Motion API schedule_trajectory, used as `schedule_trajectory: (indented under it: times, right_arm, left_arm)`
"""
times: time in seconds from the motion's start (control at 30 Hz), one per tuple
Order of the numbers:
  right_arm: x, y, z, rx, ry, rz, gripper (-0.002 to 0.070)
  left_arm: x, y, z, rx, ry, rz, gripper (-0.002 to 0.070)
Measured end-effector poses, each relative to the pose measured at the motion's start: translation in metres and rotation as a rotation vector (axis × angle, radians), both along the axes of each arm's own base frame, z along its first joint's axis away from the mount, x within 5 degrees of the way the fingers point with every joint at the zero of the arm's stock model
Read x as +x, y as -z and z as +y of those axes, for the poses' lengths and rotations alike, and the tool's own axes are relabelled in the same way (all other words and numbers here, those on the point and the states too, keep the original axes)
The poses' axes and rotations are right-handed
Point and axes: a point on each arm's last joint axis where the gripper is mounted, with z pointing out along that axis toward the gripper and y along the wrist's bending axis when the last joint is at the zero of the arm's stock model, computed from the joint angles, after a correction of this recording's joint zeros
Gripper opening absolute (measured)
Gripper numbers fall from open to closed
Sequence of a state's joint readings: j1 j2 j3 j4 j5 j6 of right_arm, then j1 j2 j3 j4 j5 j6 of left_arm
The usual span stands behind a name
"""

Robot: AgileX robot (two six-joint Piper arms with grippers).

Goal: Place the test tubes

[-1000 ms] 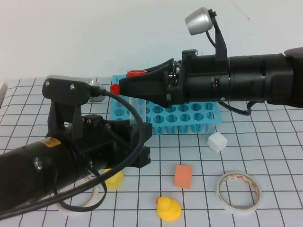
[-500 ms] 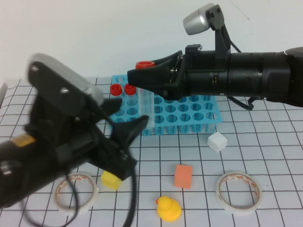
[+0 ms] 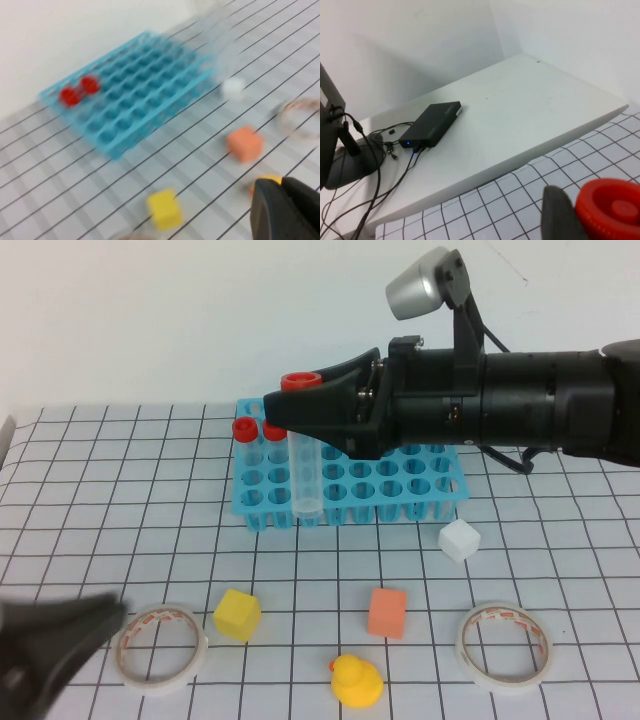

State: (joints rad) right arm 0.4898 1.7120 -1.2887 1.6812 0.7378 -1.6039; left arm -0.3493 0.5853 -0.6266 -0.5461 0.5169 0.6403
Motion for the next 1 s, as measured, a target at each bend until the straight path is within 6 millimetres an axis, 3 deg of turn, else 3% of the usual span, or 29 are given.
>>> schedule_trajectory:
  times: [0.23,0.5,1.0]
  right_arm:
    - [0.000,0.000,0.000,-0.004,-0.001,-0.012,0.0275]
    - [0.002,0.001,-0.001,-0.023,0.018,-0.047,0.0275]
    - [0.002,0.001,-0.001,-0.018,0.023,-0.027,0.0275]
  left_arm:
    - [-0.032,0.023,0.023,0.080,-0.091,-0.096,0.0000]
    - [-0.038,0.037,0.023,0.130,-0.065,-0.040,0.0000]
    - [-0.044,0.045,0.022,0.167,-0.017,0.052,0.0000]
